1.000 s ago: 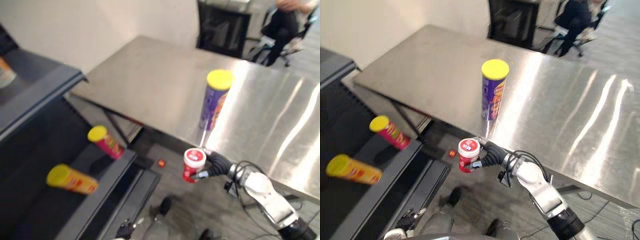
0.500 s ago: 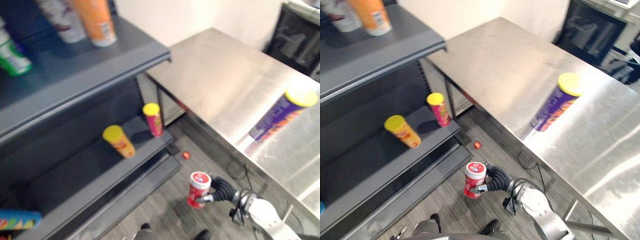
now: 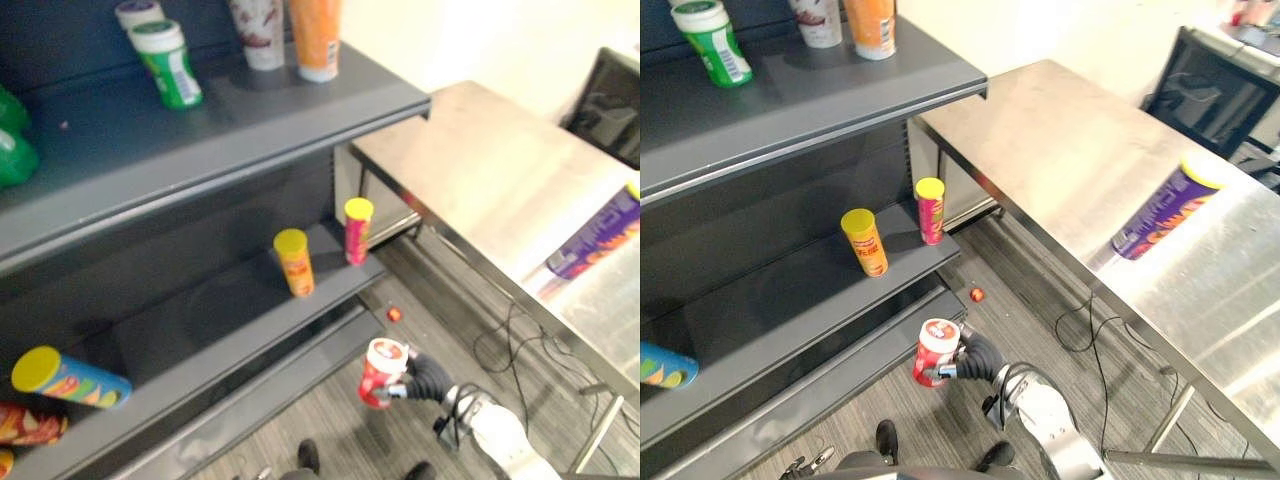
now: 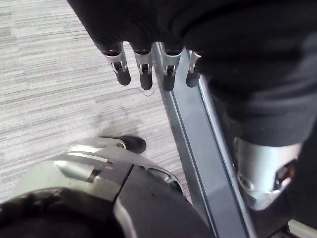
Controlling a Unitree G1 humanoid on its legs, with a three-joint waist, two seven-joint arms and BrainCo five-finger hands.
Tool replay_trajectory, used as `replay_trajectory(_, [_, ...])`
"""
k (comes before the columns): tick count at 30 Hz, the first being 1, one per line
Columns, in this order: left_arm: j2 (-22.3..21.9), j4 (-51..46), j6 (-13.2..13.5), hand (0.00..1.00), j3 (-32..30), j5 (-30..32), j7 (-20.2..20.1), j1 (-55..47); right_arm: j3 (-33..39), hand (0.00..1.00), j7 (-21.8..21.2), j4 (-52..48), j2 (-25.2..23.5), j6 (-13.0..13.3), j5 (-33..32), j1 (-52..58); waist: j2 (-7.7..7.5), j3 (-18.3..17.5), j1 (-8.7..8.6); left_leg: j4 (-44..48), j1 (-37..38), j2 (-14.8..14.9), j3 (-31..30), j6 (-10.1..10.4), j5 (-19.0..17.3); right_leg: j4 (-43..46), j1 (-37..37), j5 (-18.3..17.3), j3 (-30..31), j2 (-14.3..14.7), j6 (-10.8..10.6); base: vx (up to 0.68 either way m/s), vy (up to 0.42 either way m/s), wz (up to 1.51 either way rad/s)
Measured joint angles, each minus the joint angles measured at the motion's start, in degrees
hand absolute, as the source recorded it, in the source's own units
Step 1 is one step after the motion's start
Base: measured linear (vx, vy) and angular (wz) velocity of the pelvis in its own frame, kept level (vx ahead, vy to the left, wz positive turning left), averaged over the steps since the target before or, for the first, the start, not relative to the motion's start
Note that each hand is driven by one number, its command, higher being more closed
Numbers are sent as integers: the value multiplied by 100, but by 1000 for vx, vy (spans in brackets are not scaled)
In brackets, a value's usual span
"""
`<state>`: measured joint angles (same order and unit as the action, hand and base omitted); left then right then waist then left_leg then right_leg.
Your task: Put the gum and the chips on the shelf.
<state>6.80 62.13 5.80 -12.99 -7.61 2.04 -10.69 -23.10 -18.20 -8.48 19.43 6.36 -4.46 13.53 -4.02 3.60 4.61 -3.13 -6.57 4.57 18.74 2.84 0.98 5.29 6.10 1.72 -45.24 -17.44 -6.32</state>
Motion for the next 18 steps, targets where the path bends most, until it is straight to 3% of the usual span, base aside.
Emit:
replay_trajectory(1, [67,-15,25,0,95,1,-1,27,6,100,19,18,-72,-6,0,54,-57,11,-49,-175,41,-161,-59,4,14,265,102,-205,-15,-208,-185,44,182,51])
replay_trajectory(2, [143,-60,27,0,178,-2,0,49,40,100,32,51,-217,-23,0,171,-158,47,-151,437,-104,-293,-109,-95,-122,725,157,-355,-22,-493,-349,97,191,72])
replay_trajectory(3, [136,-61,31,0,227,-2,6,20,95,100,47,28,-244,-23,-2,262,-75,49,-188,879,-242,-269,-196,-234,-395,994,146,-636,77,-544,-496,72,155,107])
replay_trajectory(4, [192,-53,28,0,360,-7,10,-61,179,100,53,22,-357,-62,-1,480,-106,80,-229,1189,-298,-329,-548,-292,-710,1416,183,-799,791,-510,-198,-2,41,125])
replay_trajectory(5, [236,-46,30,0,427,-7,11,-94,195,100,47,18,-431,-62,-1,667,-187,74,-312,1268,-295,-447,-865,-336,-743,1637,246,-795,1788,-362,75,5,48,165])
replay_trajectory(6, [289,21,34,0,420,-7,21,-88,166,100,48,60,-407,-109,2,725,-148,48,-317,1201,-306,-407,-1253,-340,-739,1935,417,-405,2953,-48,389,62,48,146])
replay_trajectory(7, [297,73,40,0,419,-6,20,-86,138,100,46,77,-419,-111,2,726,-48,52,-318,1042,-293,-366,-1385,-334,-731,2013,503,-170,3349,148,674,134,96,137])
replay_trajectory(8, [305,137,33,0,415,-6,19,-70,107,100,33,57,-477,-86,1,730,-74,39,-338,932,-223,-306,-1600,-319,-638,2110,658,-231,3868,436,703,122,-22,106])
replay_trajectory(9, [323,211,15,0,372,-5,31,-108,48,100,13,54,-515,-61,-1,615,-58,111,-324,1016,-310,-186,-1895,-367,-443,2084,690,-653,4238,707,528,104,-59,103])
replay_trajectory(11, [402,405,-17,0,347,-2,30,-85,49,100,-15,20,-614,-56,-26,626,-90,117,-357,1039,-389,-285,-2318,-356,-453,1285,654,-800,4942,1091,382,32,-111,97])
replay_trajectory(12, [410,405,-16,0,338,-1,29,-92,54,100,-30,18,-616,-56,-41,633,-91,117,-384,1032,-423,-342,-2456,-357,-451,1055,655,-781,5131,1141,352,46,-106,111])
replay_trajectory(14, [404,401,-7,0,172,1,14,-21,62,100,-127,-18,-595,-67,-54,734,-130,127,-442,1048,-440,-602,-2891,-335,-440,607,616,-668,5575,1135,174,80,-160,139])
replay_trajectory(16, [415,389,7,0,43,1,7,-20,66,100,-164,-193,-586,-82,-54,937,-248,114,-455,1137,-440,-894,-3195,-277,-476,768,577,-681,5415,894,137,75,-217,141])
replay_trajectory(17, [394,373,17,0,-80,2,10,-16,69,100,-187,-268,-481,-84,-56,948,-220,93,-441,1142,-450,-947,-3399,-218,-488,959,587,-997,5175,819,-190,67,-261,114])
replay_trajectory(18, [346,341,26,0,-101,3,6,-31,81,100,-195,-319,-344,-85,-56,899,-154,11,-406,1031,-552,-839,-3546,-138,-462,987,688,-1050,4996,910,-94,68,-267,96])
